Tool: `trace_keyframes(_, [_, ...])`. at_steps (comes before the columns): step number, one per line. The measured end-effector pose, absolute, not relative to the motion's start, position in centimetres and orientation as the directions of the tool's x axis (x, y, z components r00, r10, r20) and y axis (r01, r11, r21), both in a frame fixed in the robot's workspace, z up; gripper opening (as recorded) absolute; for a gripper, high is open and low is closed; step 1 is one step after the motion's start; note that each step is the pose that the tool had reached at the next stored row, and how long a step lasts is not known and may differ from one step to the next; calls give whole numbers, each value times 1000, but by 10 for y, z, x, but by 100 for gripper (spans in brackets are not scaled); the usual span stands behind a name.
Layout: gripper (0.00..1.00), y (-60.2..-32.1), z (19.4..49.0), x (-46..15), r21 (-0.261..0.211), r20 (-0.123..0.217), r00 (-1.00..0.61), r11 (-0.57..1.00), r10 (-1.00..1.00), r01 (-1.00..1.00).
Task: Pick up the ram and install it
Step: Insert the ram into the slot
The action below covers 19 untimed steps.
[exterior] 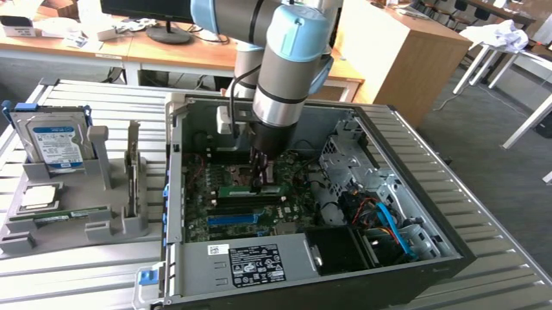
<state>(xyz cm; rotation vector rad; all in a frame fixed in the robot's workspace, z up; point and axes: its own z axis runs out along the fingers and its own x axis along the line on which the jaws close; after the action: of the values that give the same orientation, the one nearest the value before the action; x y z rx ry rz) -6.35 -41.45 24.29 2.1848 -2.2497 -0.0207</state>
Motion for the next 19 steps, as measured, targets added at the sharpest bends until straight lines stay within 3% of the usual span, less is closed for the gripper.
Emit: trace_keyframes(19, [12,-412,237,-63,13,-5,1,-1,-1000,-1000])
